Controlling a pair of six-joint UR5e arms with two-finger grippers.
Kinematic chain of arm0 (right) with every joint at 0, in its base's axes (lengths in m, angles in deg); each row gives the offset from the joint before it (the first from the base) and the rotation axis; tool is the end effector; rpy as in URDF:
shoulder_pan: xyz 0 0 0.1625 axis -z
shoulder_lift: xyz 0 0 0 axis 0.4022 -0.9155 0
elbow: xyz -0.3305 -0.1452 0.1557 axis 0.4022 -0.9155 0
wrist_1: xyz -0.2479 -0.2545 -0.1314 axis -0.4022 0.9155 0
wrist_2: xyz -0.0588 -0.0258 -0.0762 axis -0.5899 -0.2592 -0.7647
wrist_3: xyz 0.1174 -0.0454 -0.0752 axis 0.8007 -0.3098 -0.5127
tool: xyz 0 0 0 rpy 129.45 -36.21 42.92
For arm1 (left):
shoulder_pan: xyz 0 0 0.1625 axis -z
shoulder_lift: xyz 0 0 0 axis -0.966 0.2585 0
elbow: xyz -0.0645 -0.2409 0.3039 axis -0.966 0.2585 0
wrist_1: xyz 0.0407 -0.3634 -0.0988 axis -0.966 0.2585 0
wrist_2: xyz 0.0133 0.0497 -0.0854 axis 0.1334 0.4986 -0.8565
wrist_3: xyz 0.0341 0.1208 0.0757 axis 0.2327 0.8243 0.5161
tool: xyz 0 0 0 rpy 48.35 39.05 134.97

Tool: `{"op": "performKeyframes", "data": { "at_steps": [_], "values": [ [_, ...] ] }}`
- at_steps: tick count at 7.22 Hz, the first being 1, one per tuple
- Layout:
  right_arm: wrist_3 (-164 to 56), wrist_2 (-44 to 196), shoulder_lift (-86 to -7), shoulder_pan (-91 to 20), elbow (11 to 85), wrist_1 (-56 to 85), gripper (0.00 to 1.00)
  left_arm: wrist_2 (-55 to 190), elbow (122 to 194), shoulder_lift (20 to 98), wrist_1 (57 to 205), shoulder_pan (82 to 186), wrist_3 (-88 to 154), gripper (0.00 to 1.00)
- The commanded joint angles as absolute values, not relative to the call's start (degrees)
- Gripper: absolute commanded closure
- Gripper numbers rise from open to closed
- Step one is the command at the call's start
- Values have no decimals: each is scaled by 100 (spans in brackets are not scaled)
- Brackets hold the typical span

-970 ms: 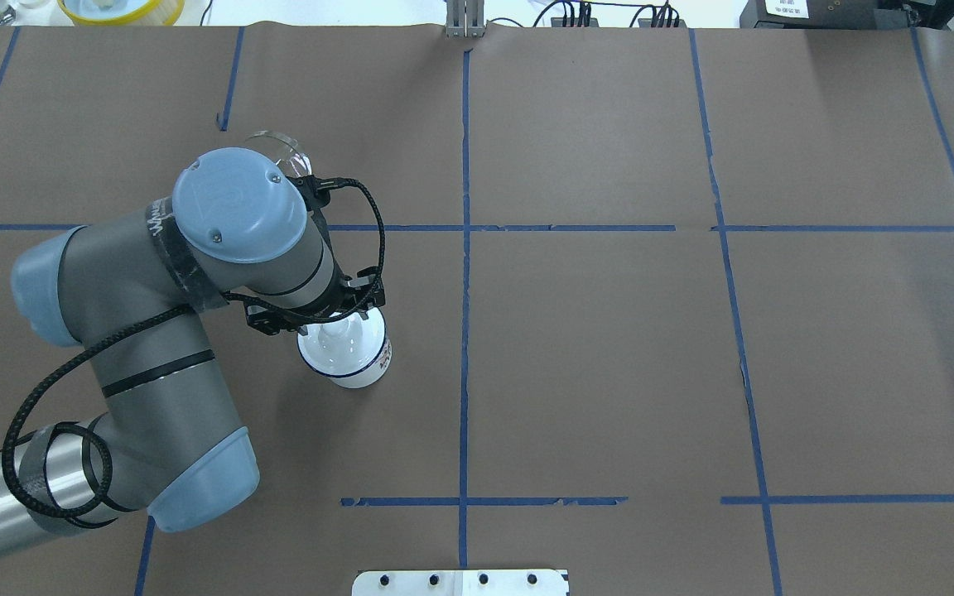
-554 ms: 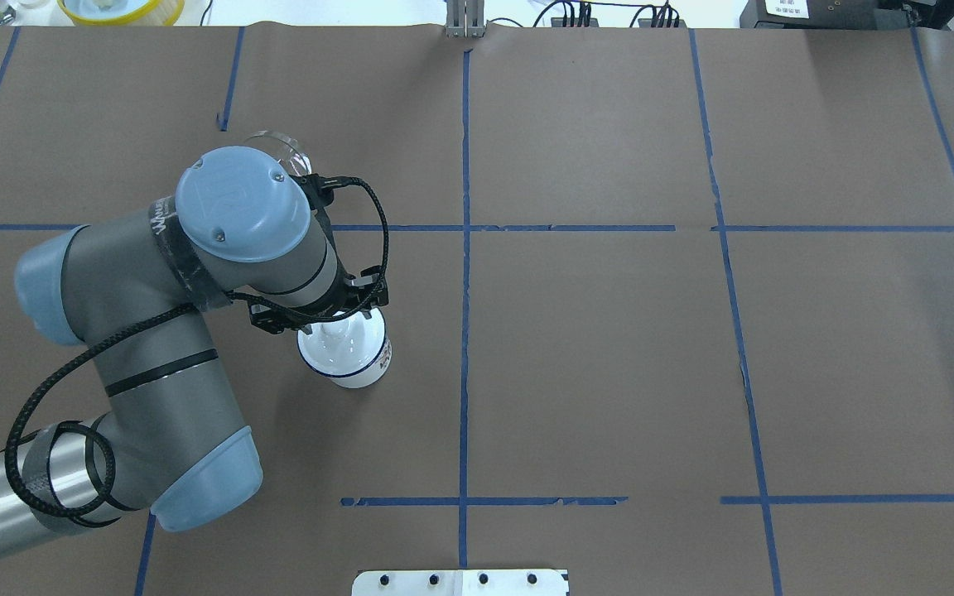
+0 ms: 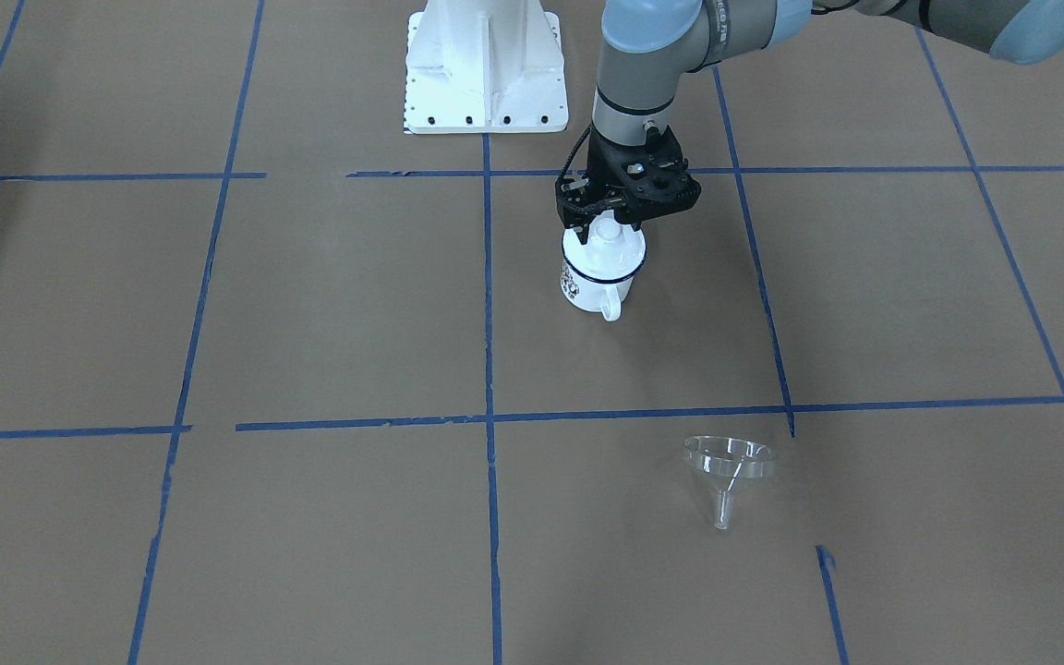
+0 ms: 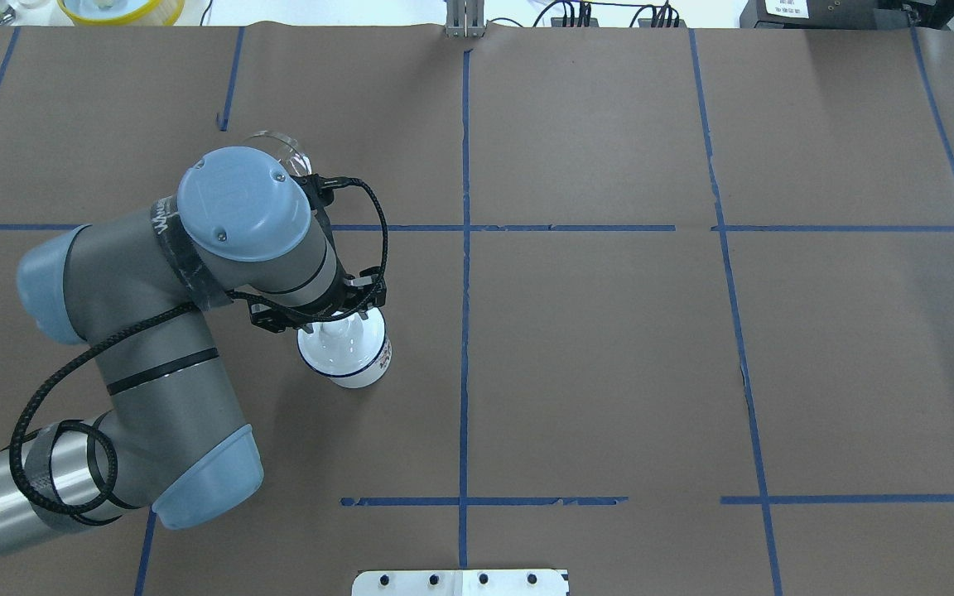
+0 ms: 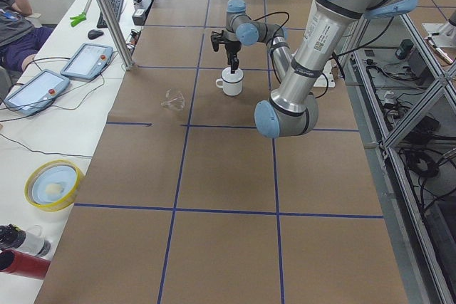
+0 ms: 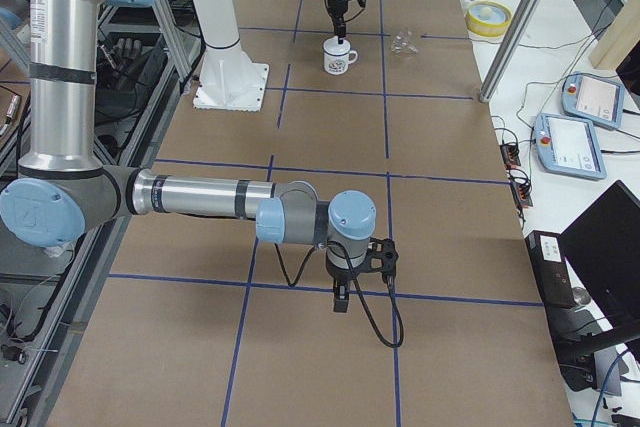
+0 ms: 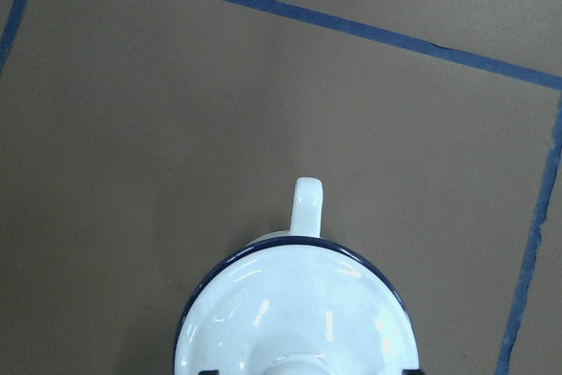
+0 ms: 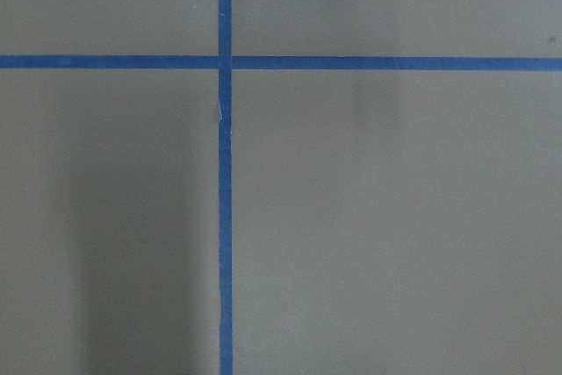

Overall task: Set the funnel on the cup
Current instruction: 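Close the left gripper on the knob of the white lid, then lift the lid off the mug and move it beside the mug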

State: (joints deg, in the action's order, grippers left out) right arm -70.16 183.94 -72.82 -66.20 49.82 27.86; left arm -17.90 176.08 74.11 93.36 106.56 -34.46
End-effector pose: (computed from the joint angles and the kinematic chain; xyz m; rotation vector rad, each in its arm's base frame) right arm 0.0361 -0.4102 0.6731 -0.0191 -0.7193 0.0108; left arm 0.4647 -0.3906 0.2346 -0.0226 0.7916 -0.2814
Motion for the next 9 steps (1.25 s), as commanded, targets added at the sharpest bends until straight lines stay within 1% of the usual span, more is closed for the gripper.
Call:
{"op": "performKeyframes", "data": {
  "at_steps": [1, 2, 3, 4, 5, 6, 7, 8, 9],
  "values": [
    [-7016, 18394, -7282, -6619, 4983, 2786, 0, -1798, 17614, 7409, 9329, 10648, -3442, 75],
    [-7016, 18394, -7282, -6619, 4983, 2786, 0, -1807, 17649, 7409, 9320, 10657, -3442, 91],
    [-7016, 18394, -7282, -6619, 4983, 2786, 0, -1807, 17684, 7401, 9312, 10657, -3442, 100],
    [-7016, 18394, -7282, -6619, 4983, 2786, 0, -1816, 17719, 7401, 9303, 10666, -3442, 100],
    [-7016, 18394, -7282, -6619, 4974, 2786, 0, -1816, 17954, 7366, 9233, 10779, -3424, 100],
    [-7016, 18394, -7282, -6619, 4983, 2786, 0, -1851, 18279, 7374, 8893, 11058, -3163, 100],
    [-7016, 18394, -7282, -6619, 4983, 2786, 0, -1886, 18752, 7339, 8594, 11287, -2612, 100],
    [-7016, 18394, -7282, -6619, 4974, 2786, 0, -2052, 19174, 6834, 8617, 11586, -2119, 100],
    [-7016, 18394, -7282, -6619, 4974, 2786, 0, -2227, 19518, 6342, 8652, 11658, -1679, 100]
  ]
}}
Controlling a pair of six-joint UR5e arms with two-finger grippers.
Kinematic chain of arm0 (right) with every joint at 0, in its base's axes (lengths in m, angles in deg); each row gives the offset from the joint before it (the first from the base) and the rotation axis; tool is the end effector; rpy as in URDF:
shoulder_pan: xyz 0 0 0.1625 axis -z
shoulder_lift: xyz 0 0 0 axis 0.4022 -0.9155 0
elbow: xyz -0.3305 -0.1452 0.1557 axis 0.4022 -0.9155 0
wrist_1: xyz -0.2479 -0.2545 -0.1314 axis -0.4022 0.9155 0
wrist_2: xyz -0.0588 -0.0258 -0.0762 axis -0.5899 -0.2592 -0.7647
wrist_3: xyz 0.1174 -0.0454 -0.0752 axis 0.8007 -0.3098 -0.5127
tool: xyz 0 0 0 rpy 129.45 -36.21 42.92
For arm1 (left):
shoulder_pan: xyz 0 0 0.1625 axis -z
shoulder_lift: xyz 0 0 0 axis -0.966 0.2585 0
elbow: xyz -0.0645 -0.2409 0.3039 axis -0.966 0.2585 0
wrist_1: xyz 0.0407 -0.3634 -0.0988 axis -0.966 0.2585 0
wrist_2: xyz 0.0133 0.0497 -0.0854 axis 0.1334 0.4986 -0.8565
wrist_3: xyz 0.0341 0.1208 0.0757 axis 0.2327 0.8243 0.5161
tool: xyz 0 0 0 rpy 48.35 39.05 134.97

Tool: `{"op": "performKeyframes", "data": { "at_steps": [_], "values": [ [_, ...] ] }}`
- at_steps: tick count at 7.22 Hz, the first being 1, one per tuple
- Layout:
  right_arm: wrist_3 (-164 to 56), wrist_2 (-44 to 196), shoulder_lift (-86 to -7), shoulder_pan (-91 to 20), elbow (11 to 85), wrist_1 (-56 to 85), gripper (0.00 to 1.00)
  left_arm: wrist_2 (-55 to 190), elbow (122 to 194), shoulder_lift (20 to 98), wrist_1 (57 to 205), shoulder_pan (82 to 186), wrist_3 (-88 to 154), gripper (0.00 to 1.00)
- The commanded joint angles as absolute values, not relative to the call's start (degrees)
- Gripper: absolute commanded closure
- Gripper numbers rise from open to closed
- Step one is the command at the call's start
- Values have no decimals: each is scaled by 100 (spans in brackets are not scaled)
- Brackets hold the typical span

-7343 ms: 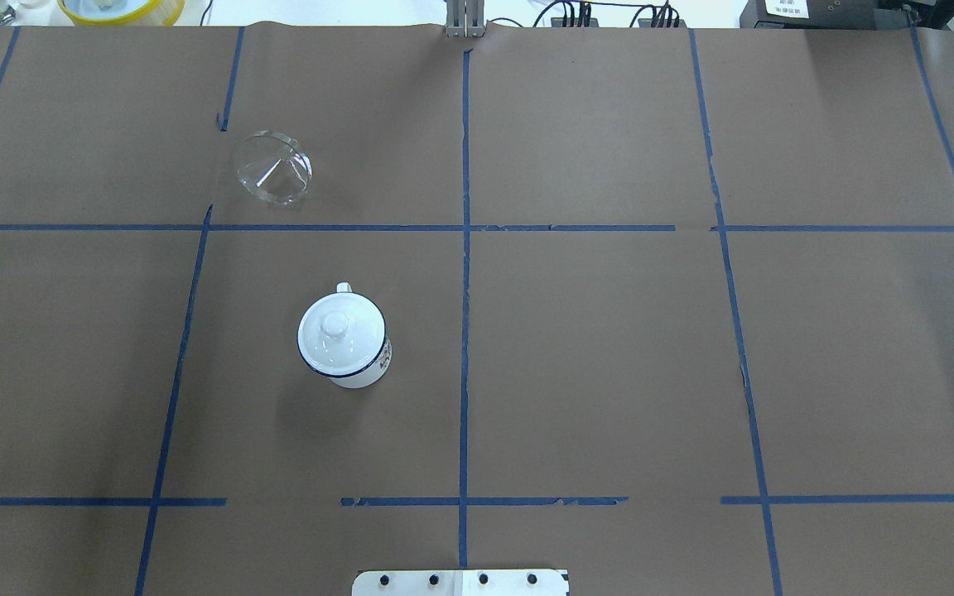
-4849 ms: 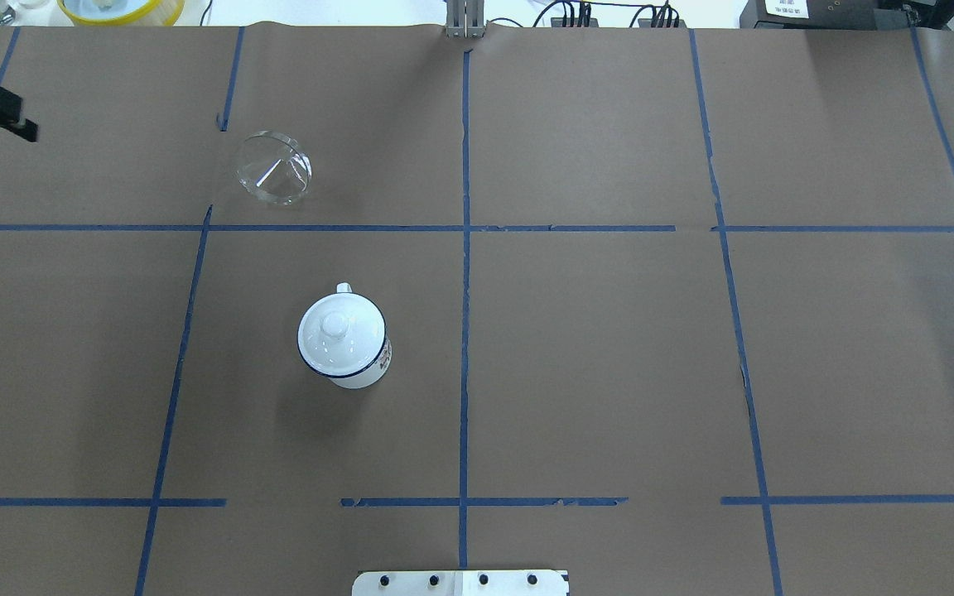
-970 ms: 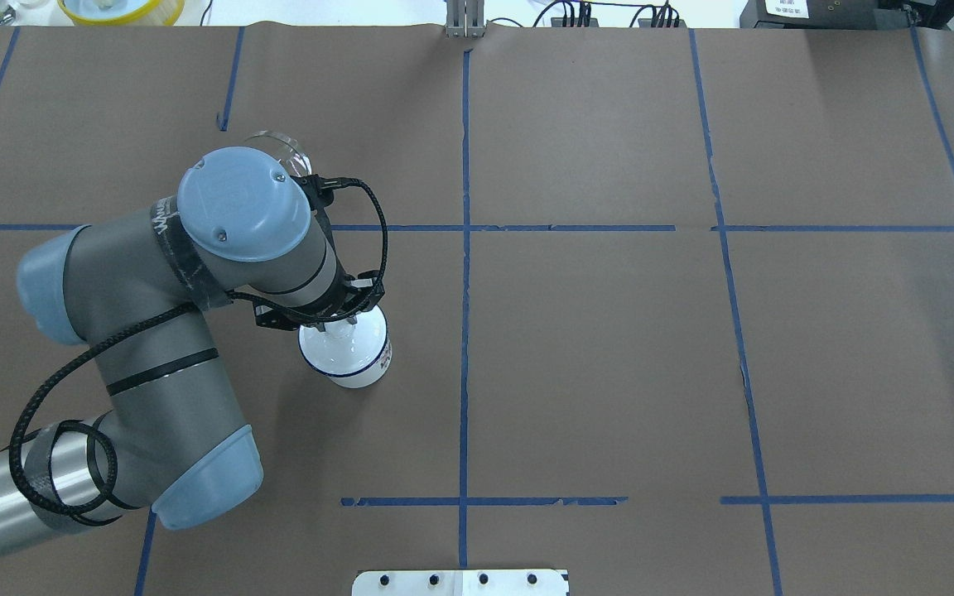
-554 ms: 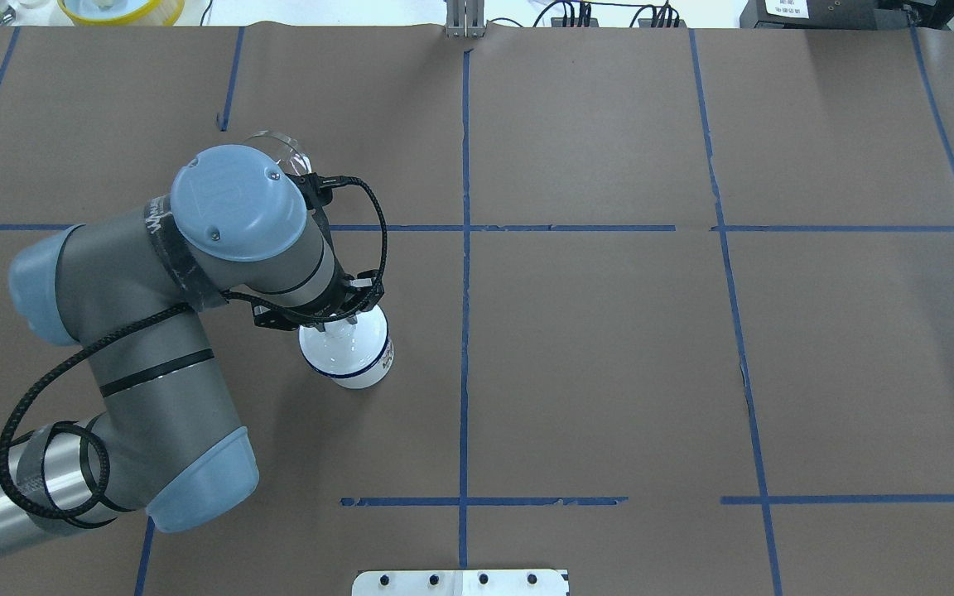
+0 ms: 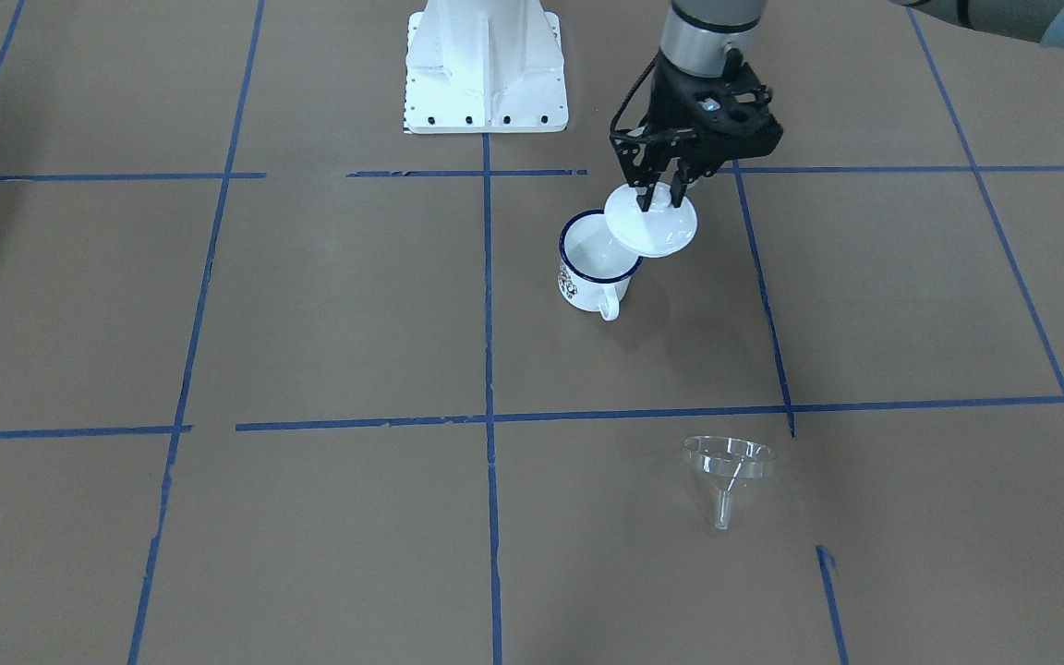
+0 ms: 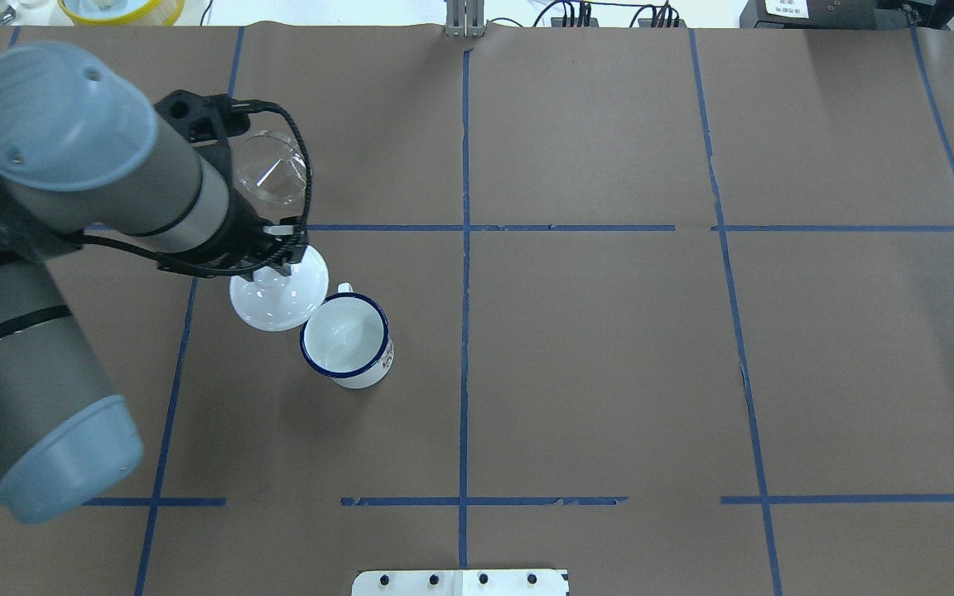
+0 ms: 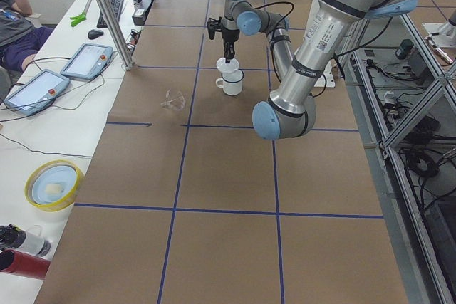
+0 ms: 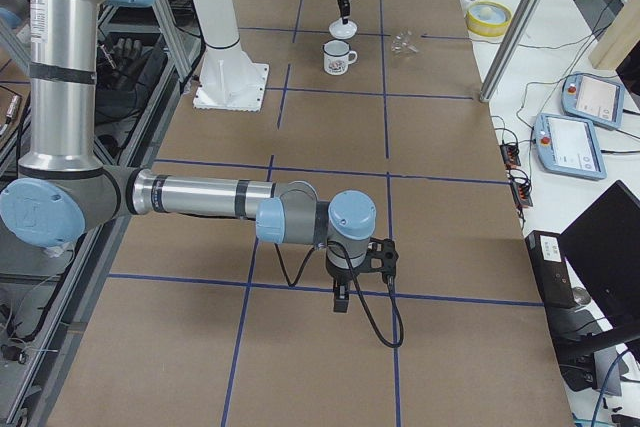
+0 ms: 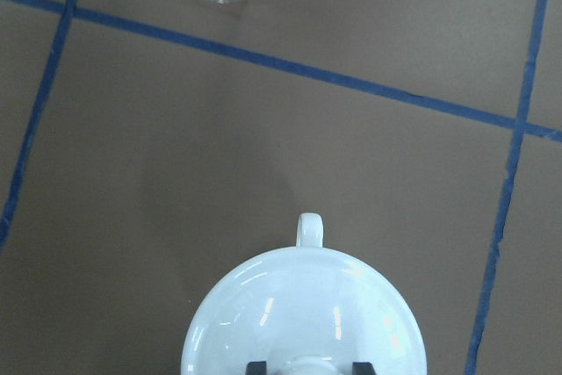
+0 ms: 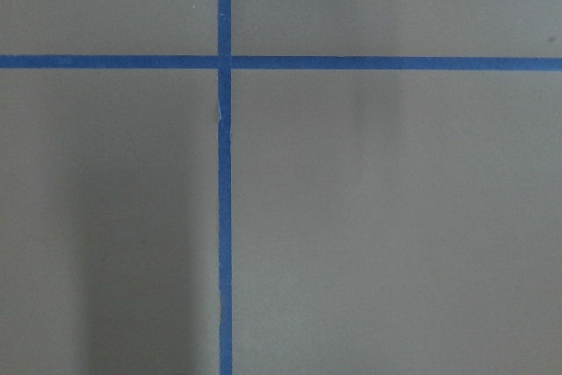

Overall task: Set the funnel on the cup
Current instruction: 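Lift the lid off the mug and move it beside the mug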

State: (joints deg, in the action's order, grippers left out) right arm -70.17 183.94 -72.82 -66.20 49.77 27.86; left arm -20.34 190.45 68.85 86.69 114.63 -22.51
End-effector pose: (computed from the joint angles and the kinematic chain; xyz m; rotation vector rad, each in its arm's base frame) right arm 0.0361 -0.4101 0.6735 -0.0199 -0.7193 0.0109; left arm 0.3485 -0.3973 0.2159 0.1015 0.8361 -0.1917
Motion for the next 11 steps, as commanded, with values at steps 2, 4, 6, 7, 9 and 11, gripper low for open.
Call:
{"op": "performKeyframes", "data": {
  "at_steps": [2, 4, 6, 7, 9, 11],
  "values": [
    [-7016, 18394, -7282, -6619, 4974, 2786, 0, -2247, 19609, 5489, 9306, 11659, -1552, 100],
    [-7016, 18394, -7282, -6619, 4974, 2786, 0, -2308, 18989, 5028, 10694, 11580, -1857, 100],
    [-7016, 18394, -7282, -6619, 4974, 2786, 0, -2352, 18171, 5010, 11489, 11344, -1930, 100],
    [-7016, 18394, -7282, -6619, 4983, 2786, 0, -2352, 18055, 5010, 11526, 11255, -1939, 100],
    [-7016, 18394, -7282, -6619, 4983, 2786, 0, -2352, 17905, 5010, 11526, 11123, -1947, 100],
    [-7016, 18394, -7282, -6619, 4983, 2786, 0, -2343, 17825, 5010, 11535, 11062, -1956, 100]
  ]
}}
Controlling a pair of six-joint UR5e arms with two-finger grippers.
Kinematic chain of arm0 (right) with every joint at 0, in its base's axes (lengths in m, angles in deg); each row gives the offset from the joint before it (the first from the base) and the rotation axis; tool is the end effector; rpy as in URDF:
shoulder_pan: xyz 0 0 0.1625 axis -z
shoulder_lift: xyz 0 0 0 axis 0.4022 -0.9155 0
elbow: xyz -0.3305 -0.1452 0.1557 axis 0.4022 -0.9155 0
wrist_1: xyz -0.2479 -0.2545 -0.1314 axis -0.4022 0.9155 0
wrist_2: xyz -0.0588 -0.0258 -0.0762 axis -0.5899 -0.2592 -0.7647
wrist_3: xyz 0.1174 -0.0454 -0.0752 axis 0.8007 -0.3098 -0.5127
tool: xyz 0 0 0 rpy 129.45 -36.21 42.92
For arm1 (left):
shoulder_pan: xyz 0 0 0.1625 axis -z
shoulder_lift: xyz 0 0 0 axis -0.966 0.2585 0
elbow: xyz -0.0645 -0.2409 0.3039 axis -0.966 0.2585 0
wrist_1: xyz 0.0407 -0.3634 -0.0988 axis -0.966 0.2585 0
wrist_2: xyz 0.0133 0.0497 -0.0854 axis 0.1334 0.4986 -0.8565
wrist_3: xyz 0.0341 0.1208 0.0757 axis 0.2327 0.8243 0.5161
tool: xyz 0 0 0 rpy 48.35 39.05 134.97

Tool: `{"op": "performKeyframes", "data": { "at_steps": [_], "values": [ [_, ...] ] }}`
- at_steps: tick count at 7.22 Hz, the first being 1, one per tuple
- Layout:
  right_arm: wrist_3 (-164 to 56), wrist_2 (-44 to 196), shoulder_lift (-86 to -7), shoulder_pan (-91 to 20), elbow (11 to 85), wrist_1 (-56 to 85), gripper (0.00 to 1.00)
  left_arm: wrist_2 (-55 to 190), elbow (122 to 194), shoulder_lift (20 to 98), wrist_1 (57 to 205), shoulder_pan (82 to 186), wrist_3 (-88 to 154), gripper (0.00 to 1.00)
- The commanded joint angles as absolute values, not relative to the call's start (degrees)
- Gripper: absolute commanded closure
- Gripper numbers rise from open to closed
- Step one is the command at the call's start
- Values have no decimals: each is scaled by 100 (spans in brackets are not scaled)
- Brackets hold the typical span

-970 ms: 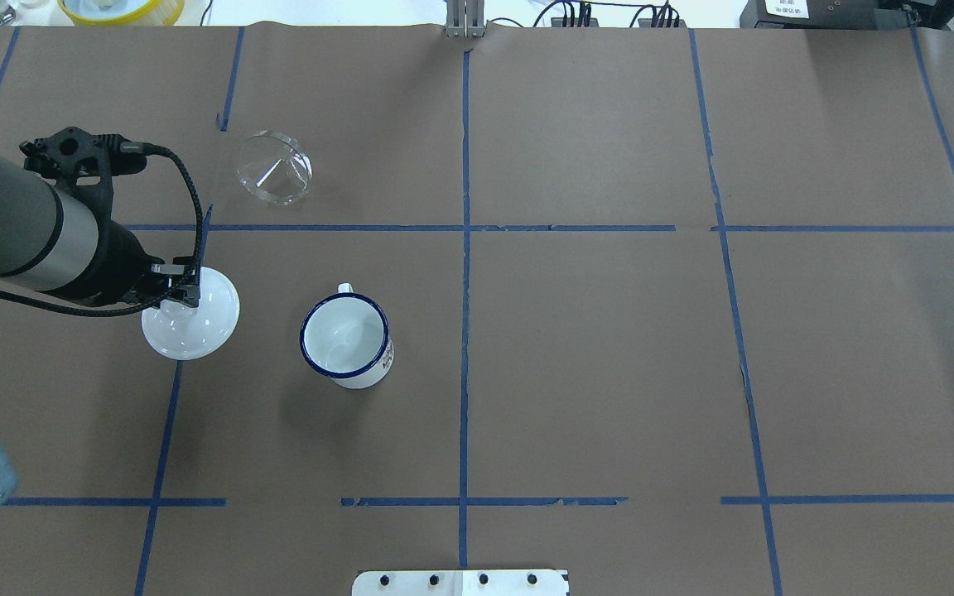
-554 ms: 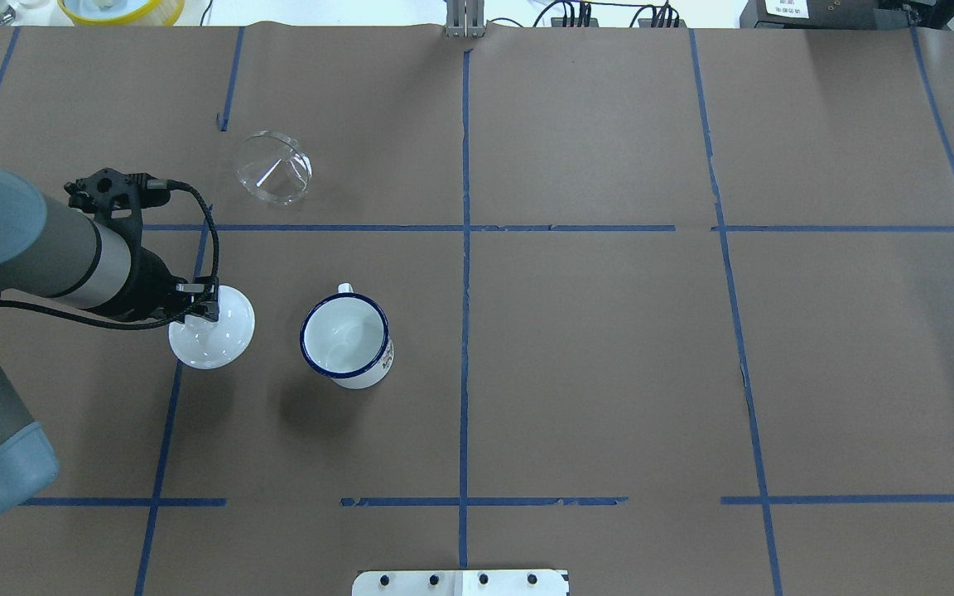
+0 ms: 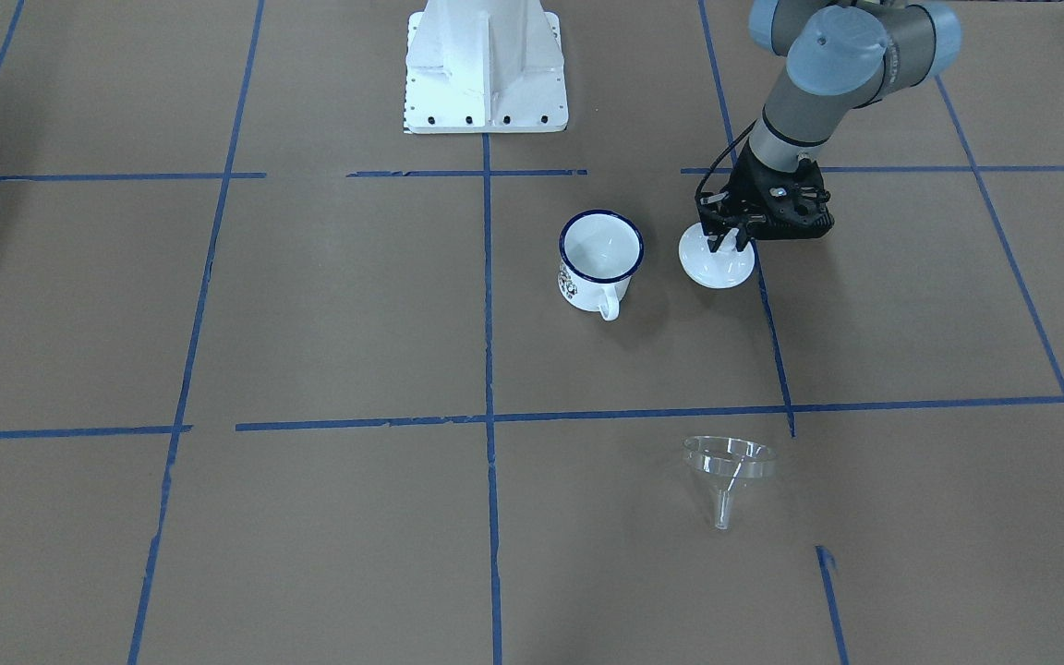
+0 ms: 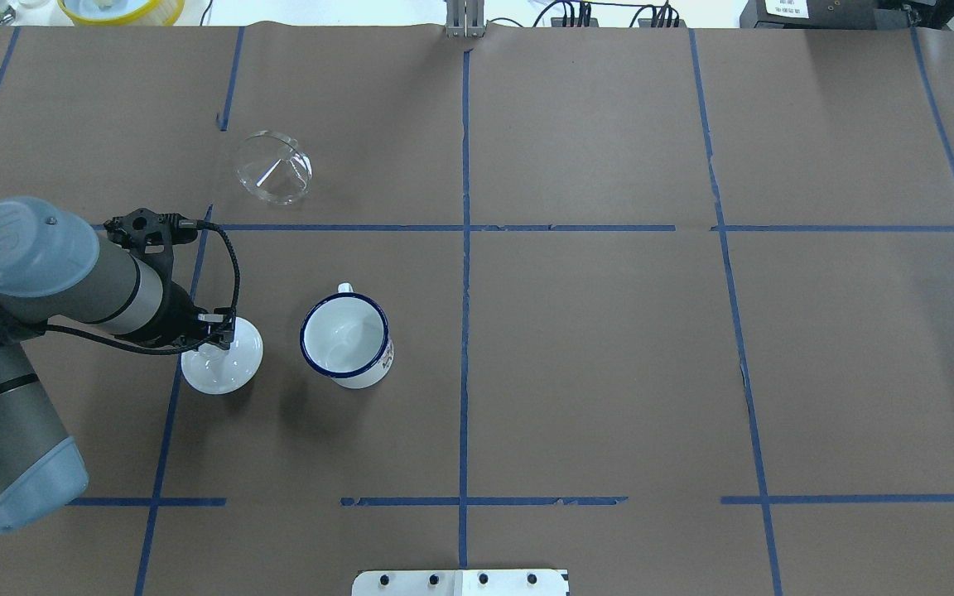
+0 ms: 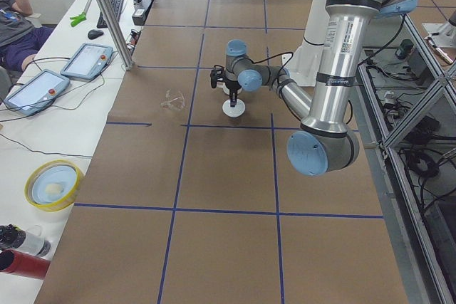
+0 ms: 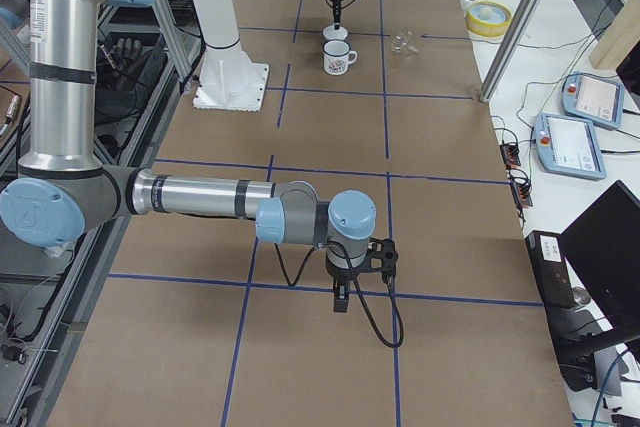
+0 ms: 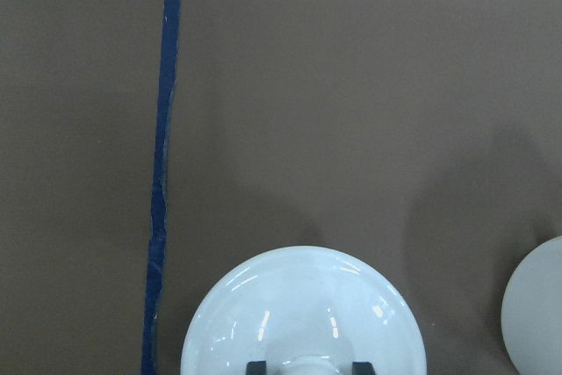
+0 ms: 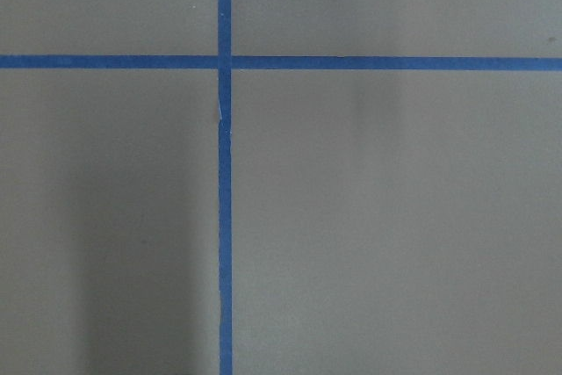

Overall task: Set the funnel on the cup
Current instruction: 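Lift the lid off the mug and move it beside the mug, then lower the lid onto the table and open the left gripper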

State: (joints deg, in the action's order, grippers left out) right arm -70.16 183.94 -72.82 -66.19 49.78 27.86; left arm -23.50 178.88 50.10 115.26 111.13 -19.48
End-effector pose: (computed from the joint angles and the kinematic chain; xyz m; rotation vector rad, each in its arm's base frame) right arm 0.0360 -0.4101 0.6734 -0.0198 -0.7193 0.0108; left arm 0.3883 -0.3778 0.3870 0.0349 0.8330 -0.0693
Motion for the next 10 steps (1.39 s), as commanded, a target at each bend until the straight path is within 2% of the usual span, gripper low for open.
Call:
{"op": "performKeyframes", "data": {
  "at_steps": [1, 6, 7, 8, 9, 10],
  "values": [
    [-7016, 18394, -7282, -6619, 4974, 2786, 0, -2335, 17799, 5019, 11544, 11018, -1956, 100],
    [-7016, 18394, -7282, -6619, 4974, 2786, 0, -2291, 17588, 5010, 12027, 10903, -2299, 100],
    [-7016, 18394, -7282, -6619, 4974, 2786, 0, -2291, 17596, 5010, 12027, 10903, -2308, 94],
    [-7016, 18394, -7282, -6619, 4974, 2786, 0, -2282, 17588, 5010, 12027, 10903, -2308, 82],
    [-7016, 18394, -7282, -6619, 4974, 2786, 0, -2273, 17579, 5010, 12019, 10903, -2308, 65],
    [-7016, 18394, -7282, -6619, 4974, 2786, 0, -2273, 17579, 5010, 12019, 10903, -2308, 41]
  ]
}}
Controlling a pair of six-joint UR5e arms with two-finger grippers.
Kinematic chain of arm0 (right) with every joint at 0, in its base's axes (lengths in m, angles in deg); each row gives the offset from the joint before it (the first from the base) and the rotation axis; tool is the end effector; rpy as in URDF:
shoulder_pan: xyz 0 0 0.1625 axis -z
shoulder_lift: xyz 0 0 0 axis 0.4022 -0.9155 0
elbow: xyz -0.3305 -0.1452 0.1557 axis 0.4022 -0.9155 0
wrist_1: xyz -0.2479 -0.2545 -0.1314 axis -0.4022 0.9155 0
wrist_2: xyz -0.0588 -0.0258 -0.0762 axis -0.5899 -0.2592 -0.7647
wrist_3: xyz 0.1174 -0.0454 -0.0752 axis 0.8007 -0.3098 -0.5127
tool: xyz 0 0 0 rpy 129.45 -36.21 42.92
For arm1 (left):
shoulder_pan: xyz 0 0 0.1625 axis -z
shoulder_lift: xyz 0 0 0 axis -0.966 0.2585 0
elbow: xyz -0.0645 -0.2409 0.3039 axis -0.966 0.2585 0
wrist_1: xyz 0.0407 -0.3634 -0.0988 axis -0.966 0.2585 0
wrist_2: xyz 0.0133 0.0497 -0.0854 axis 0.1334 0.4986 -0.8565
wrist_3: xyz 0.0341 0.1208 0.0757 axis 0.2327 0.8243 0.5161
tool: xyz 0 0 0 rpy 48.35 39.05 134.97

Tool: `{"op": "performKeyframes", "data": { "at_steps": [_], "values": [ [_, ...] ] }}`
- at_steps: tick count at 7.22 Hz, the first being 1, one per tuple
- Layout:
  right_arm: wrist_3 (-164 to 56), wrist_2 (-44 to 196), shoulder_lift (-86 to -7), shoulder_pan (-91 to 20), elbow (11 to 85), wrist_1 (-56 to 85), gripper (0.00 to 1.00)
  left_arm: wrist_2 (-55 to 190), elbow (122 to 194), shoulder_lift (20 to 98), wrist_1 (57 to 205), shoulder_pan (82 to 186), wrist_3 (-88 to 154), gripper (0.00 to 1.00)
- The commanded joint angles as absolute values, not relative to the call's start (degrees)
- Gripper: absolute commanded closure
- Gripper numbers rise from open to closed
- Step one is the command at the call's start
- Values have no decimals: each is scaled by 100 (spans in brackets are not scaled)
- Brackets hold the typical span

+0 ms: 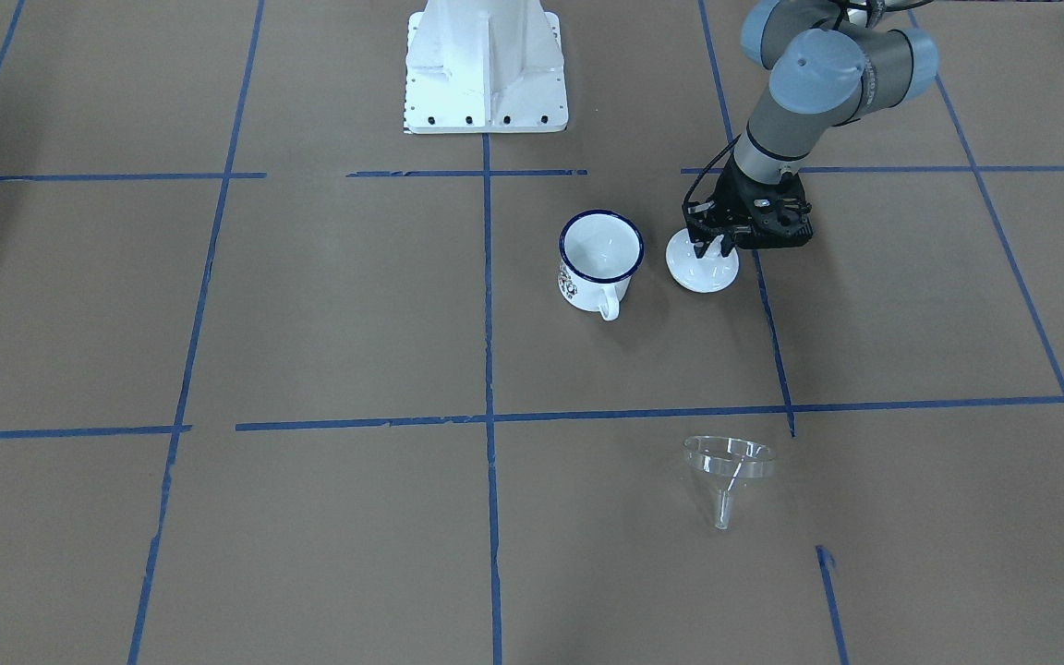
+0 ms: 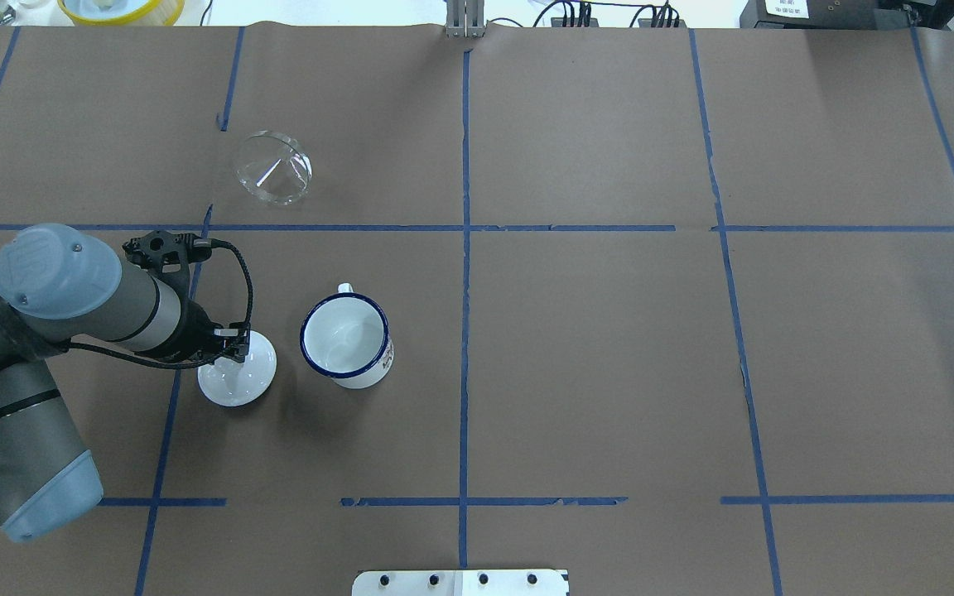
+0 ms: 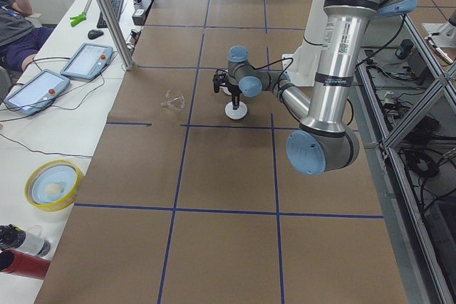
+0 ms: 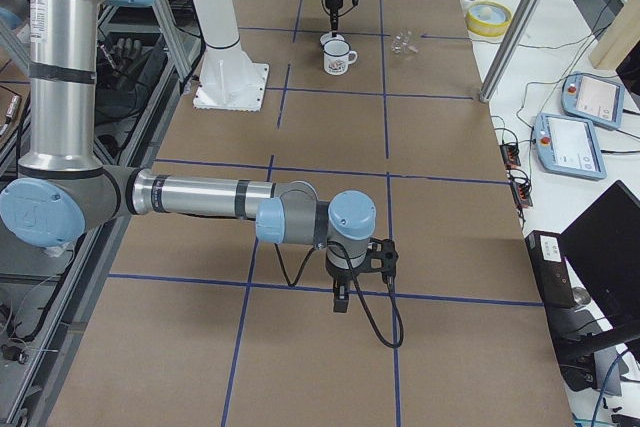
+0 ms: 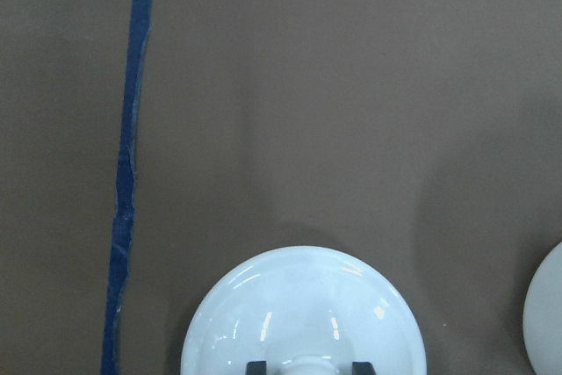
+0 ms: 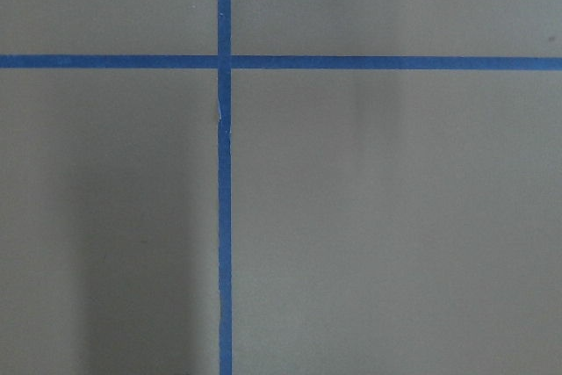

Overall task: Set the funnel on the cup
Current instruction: 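Lower the lid onto the table and open the left gripper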

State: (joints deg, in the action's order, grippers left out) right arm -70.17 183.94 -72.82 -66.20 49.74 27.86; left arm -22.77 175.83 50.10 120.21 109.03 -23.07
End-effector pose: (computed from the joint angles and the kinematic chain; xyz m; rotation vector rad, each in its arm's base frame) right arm 0.0361 -0.4100 0.6737 -0.0204 -0.7193 0.0111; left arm 0.4102 -0.3710 0.3982 0.0208 0.8574 -0.0913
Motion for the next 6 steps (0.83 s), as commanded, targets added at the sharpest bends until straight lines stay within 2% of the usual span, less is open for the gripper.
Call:
{"op": "performKeyframes", "data": {
  "at_steps": [1, 2, 4, 6],
  "values": [
    [-7016, 18394, -7282, -6619, 4983, 2786, 0, -2264, 17579, 5010, 12019, 10903, -2308, 10],
    [-7016, 18394, -7282, -6619, 4983, 2786, 0, -2264, 17614, 5001, 12010, 10912, -2317, 0],
    [-7016, 18394, -7282, -6619, 4974, 2786, 0, -2256, 17736, 4992, 11957, 11069, -2334, 0],
    [-7016, 18394, -7282, -6619, 4983, 2786, 0, -2273, 17946, 5054, 11957, 11840, -2656, 0]
  ]
}}
